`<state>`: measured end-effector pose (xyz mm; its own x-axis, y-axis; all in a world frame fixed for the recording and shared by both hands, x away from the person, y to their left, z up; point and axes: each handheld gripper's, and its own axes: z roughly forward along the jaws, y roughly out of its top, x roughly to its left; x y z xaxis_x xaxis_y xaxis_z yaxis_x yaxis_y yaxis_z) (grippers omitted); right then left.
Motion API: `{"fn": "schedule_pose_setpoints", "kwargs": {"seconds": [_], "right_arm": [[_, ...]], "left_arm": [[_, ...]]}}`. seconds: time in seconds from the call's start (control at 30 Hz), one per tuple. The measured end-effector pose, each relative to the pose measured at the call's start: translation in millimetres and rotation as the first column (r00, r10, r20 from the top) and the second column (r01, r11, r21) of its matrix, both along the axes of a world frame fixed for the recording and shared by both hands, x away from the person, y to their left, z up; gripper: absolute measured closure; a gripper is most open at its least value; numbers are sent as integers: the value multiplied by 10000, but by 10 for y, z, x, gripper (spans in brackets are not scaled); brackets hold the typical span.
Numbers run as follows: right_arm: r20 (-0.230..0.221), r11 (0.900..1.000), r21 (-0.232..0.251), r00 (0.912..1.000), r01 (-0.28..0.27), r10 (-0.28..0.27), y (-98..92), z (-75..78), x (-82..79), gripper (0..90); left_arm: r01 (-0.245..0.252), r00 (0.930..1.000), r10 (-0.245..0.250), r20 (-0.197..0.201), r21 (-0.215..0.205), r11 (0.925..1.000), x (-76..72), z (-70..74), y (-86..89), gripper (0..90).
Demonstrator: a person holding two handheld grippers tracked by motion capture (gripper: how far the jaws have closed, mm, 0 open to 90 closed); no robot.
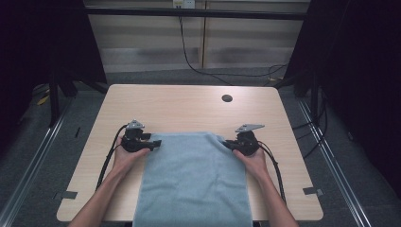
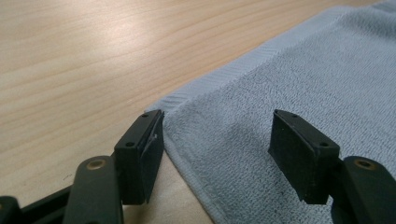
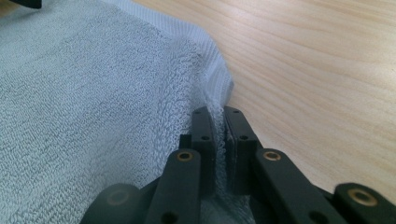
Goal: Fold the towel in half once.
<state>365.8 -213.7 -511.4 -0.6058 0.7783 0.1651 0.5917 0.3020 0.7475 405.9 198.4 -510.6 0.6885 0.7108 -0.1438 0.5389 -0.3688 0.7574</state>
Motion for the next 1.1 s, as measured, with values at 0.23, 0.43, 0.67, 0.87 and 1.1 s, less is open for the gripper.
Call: {"fn": "schedule_pose_setpoints", "kwargs": {"seconds": [0.23,0.43,0.67,0.87,1.1], "right_arm": [[-35,9998,111,9998,194,-194,-11,2,-12,847],[12,9981,542,9995,304,-305,-90,67,-5,853],[471,9852,1554,9956,723,-805,-269,257,-7,854],[1052,9844,1658,9915,583,-764,-273,563,17,855],[1805,9748,2186,9799,448,-855,-260,991,83,856]], "left_arm": [[659,9978,-660,46,119,9978,-66,8,-22,751],[831,9963,-837,-203,-326,9960,-61,50,43,840],[1007,9949,-983,245,-1318,9861,-143,306,71,841],[979,9940,-864,669,-1939,9761,-153,511,128,840],[831,9903,-518,1291,-2506,9645,-87,857,258,840]]}}
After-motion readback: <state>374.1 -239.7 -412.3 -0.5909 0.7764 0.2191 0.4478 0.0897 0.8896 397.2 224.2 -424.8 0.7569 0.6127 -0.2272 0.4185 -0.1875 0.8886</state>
